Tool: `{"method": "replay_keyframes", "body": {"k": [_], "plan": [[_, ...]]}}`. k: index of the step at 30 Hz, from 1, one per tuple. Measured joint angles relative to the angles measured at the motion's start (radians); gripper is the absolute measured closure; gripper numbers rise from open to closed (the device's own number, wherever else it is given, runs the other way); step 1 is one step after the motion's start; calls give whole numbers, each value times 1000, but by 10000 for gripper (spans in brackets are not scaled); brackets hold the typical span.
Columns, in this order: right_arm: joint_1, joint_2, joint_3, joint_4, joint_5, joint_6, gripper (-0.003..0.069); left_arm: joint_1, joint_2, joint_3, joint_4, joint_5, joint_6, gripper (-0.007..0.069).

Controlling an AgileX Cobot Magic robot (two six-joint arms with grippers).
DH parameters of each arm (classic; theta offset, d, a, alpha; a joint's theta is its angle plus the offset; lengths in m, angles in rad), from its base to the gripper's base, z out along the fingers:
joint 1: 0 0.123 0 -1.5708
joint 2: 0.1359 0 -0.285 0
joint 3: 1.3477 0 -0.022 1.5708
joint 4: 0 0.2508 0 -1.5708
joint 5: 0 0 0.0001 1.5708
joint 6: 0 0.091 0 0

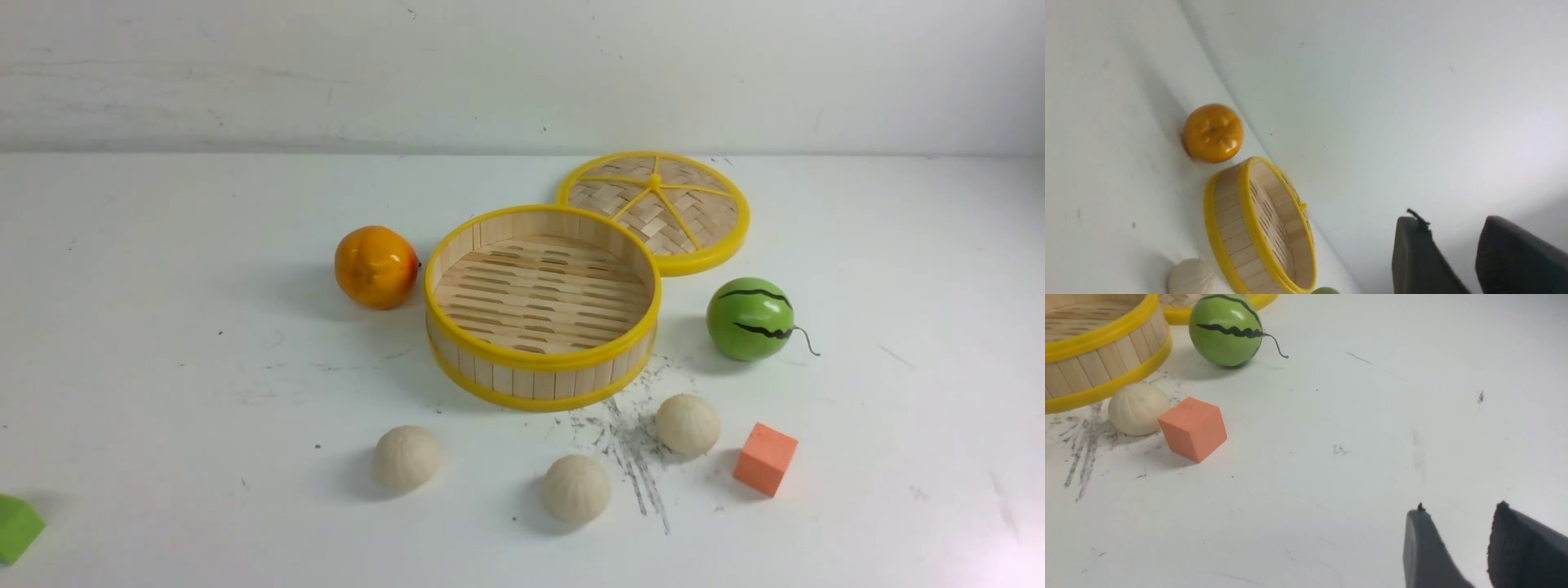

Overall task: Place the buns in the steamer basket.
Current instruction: Use the left arm to grab a steamed stuffed bun

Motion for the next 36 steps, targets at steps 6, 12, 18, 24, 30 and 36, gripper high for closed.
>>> {"method": "replay_keyframes", "body": {"k": [6, 12, 18, 24, 30, 36], "plan": [[0, 0, 0, 0, 0, 0, 420, 0, 260, -295, 229, 373, 109, 606], [0, 0, 0, 0, 0, 0, 420, -12, 636, -637, 481, 795, 323, 638], [0, 0, 0, 0, 0, 0, 420, -182, 895, -822, 554, 869, 427, 638], [0, 0, 0, 0, 0, 0, 420, -368, 1156, -963, 692, 863, 352, 629], [0, 0, 0, 0, 0, 0, 420, -500, 1443, -1082, 827, 802, 257, 437], [0, 0, 0, 0, 0, 0, 420, -512, 1717, -1177, 835, 763, 163, 167]]}}
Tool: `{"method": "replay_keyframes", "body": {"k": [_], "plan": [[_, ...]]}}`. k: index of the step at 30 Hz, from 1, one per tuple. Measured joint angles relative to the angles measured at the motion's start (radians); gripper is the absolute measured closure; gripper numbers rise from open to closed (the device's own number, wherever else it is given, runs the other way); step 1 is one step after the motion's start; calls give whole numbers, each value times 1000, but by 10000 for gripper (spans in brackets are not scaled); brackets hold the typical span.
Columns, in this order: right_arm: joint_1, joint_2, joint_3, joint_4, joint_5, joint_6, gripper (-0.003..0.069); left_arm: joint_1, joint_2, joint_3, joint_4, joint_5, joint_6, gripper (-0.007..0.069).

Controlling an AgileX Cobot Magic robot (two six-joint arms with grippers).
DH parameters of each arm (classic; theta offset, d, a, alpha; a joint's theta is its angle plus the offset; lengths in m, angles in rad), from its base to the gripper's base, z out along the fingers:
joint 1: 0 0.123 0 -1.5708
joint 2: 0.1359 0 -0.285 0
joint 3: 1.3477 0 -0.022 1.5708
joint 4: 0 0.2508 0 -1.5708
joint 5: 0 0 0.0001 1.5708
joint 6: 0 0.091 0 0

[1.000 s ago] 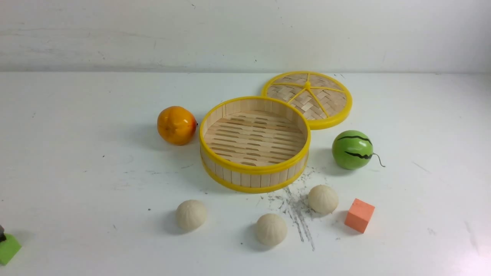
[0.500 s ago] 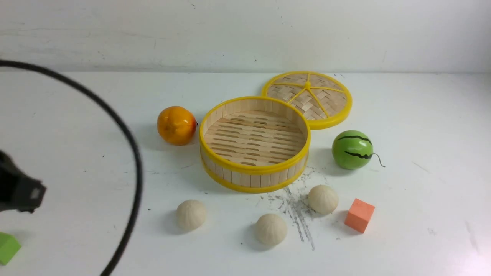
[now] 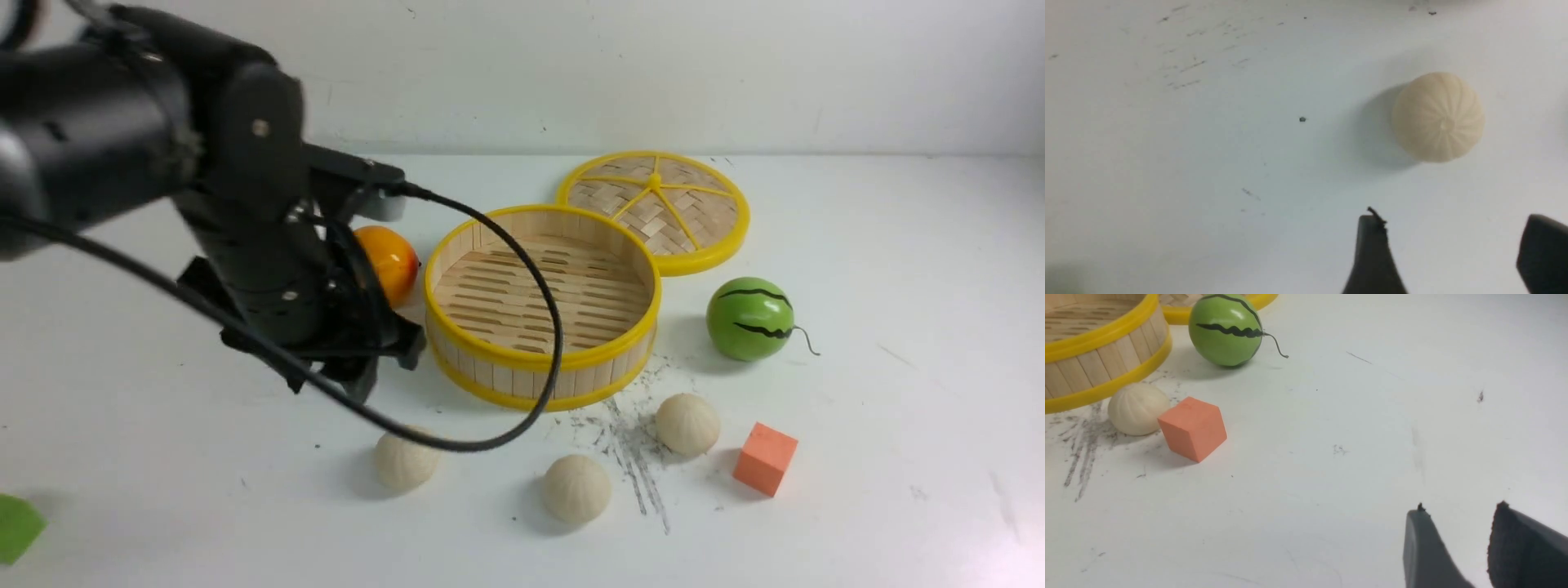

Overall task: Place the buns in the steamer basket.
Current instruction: Use the left arm to grab a steamed stuffed bun, then use the left arm to put the steamed stuffed bun into the steamer

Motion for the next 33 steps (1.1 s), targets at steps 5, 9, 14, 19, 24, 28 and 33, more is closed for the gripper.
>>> {"method": "replay_keyframes", "body": {"k": [5, 9, 14, 19, 24, 28, 33], "plan": [[0, 0, 0, 0, 0, 0, 420, 0, 174, -60, -2, -36, -21, 70], [0, 0, 0, 0, 0, 0, 420, 0, 248, -64, -31, -78, -24, 82], [0, 0, 0, 0, 0, 0, 420, 0, 296, -69, -82, -101, -24, 228], [0, 0, 0, 0, 0, 0, 420, 0, 298, -114, -84, -75, -24, 510], [0, 0, 0, 0, 0, 0, 420, 0, 297, -314, -64, 25, -5, 624], [0, 0, 0, 0, 0, 0, 420, 0, 297, -489, -61, 57, -2, 625], [0, 0, 0, 0, 0, 0, 420, 0, 347, -706, -55, 49, -2, 625]]}}
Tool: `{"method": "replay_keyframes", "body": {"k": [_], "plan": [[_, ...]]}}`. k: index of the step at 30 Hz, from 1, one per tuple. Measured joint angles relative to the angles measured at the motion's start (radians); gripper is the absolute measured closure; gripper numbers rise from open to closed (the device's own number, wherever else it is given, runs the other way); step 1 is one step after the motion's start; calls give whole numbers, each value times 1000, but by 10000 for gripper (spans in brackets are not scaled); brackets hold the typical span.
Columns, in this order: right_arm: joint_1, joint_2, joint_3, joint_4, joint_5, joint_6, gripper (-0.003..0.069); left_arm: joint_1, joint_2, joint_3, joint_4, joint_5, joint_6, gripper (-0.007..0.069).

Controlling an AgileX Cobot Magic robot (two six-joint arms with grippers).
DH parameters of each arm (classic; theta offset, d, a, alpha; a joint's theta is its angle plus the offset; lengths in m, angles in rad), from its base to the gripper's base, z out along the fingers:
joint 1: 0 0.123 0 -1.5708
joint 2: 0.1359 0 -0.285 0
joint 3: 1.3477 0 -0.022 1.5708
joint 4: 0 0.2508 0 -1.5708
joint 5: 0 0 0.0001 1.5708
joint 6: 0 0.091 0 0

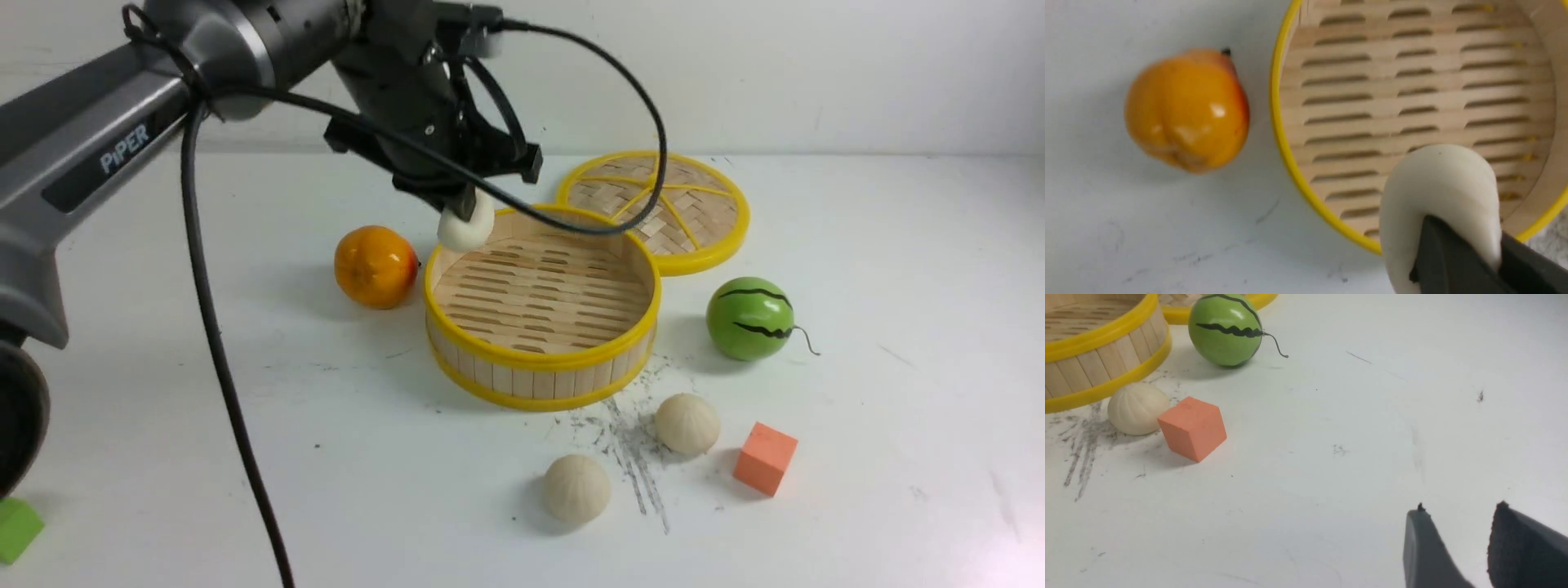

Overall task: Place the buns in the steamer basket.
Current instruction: Use the left arm to put the steamed stuffed bun into the steamer, then use the right arm to grab a steamed stuffed bun

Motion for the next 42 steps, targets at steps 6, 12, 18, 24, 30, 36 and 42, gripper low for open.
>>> {"method": "replay_keyframes", "body": {"k": [6, 12, 18, 24, 30, 36, 42], "plan": [[0, 0, 0, 0, 0, 0, 420, 0, 140, -28, 1, -70, 0, 606], [0, 0, 0, 0, 0, 0, 420, 0, 249, -28, 1, -136, 0, 393], [0, 0, 0, 0, 0, 0, 420, 0, 260, -33, 1, -155, -19, 105], [0, 0, 0, 0, 0, 0, 420, 0, 195, -84, 2, -74, -22, 13], [0, 0, 0, 0, 0, 0, 420, 0, 16, -126, 5, 43, -22, 73], [0, 0, 0, 0, 0, 0, 420, 0, -226, -100, 9, 126, -31, 285], [0, 0, 0, 0, 0, 0, 420, 0, -434, 58, 16, 126, -48, 550]]}}
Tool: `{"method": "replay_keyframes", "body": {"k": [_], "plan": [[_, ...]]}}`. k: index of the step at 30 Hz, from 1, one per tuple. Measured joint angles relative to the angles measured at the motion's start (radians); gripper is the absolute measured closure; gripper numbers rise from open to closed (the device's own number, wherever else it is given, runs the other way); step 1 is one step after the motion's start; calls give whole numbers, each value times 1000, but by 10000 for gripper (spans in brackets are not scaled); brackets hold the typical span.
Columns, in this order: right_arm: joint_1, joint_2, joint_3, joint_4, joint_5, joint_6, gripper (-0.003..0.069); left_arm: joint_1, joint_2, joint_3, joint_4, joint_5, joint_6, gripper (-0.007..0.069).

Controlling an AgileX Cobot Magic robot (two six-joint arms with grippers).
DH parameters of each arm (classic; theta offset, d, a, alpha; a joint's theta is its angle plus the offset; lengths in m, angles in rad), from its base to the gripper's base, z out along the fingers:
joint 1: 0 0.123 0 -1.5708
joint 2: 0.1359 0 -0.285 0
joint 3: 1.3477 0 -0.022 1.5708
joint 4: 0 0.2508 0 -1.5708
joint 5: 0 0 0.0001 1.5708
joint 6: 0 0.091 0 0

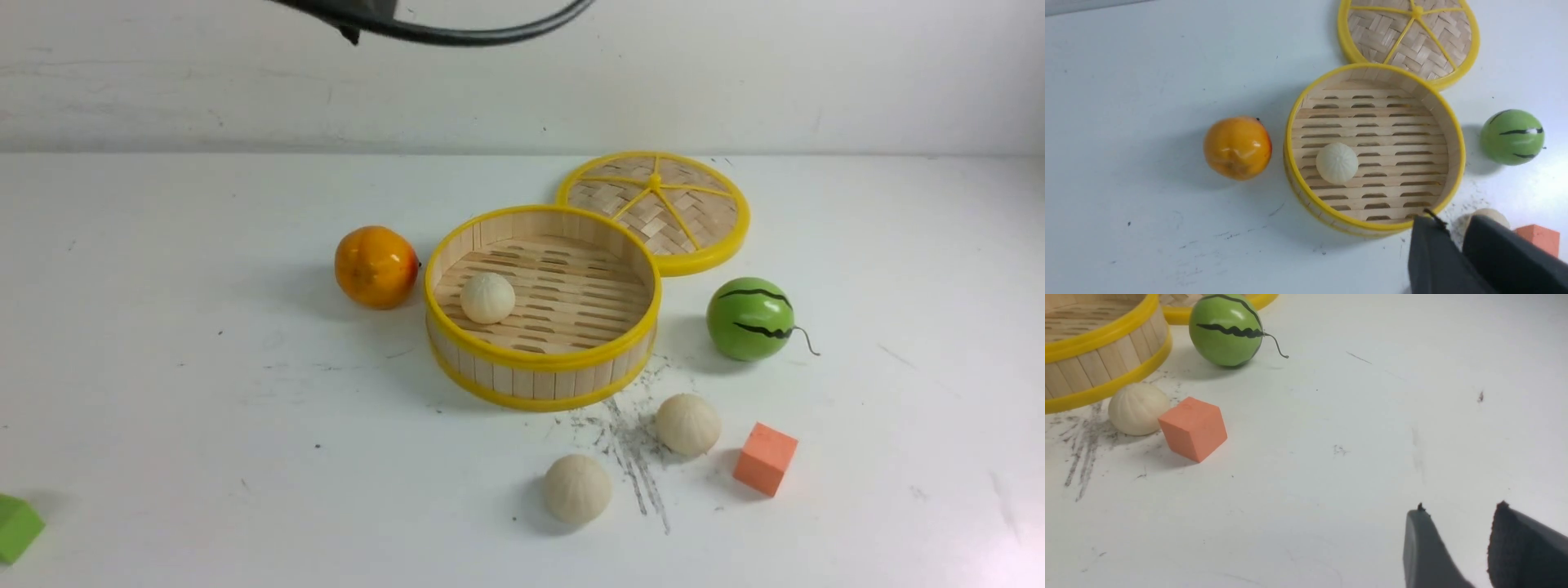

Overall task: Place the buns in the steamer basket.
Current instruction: Use the right arm to grab a steamed stuffed bun

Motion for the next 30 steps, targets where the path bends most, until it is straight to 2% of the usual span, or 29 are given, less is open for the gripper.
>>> {"method": "replay_keyframes", "body": {"k": [1, 3, 12, 15, 22, 27, 30], "plan": [[0, 0, 0, 0, 0, 0, 420, 0, -51, 56, 0, 0, 0, 607], [0, 0, 0, 0, 0, 0, 420, 0, -88, 98, 0, 0, 0, 638], [0, 0, 0, 0, 0, 0, 420, 0, -449, 570, -34, -28, 0, 638], [0, 0, 0, 0, 0, 0, 420, 0, -663, 779, -109, -158, 0, 638], [0, 0, 0, 0, 0, 0, 420, 0, -953, 1026, -142, -261, 0, 638], [0, 0, 0, 0, 0, 0, 420, 0, -1075, 1157, -126, -262, 0, 638], [0, 0, 0, 75, -7, 65, 420, 0, -1182, 1258, -130, -274, 32, 638]]}}
